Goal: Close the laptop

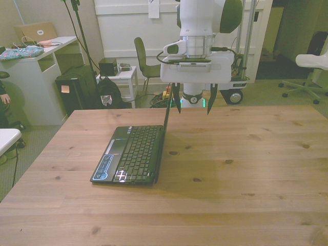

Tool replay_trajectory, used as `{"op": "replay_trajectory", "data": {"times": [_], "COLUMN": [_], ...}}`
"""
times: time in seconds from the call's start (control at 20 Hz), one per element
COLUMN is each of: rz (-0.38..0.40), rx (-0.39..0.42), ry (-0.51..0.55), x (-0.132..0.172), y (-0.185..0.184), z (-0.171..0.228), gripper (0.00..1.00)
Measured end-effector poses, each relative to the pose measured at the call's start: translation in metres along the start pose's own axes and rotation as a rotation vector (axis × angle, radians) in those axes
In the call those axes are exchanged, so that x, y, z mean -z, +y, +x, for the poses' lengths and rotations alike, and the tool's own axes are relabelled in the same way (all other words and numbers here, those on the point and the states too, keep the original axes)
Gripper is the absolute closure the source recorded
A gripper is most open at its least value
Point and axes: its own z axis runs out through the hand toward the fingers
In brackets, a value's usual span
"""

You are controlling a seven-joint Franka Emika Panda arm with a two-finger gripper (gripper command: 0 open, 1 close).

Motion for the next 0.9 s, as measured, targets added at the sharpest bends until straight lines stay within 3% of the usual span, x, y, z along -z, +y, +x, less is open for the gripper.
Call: {"op": "replay_trajectory", "data": {"times": [0.9], "rz": [-0.013], "rx": [-0.082], "ry": [-0.019], "x": [-0.005], "y": [0.014], "z": [0.048], "gripper": [1.00]}}
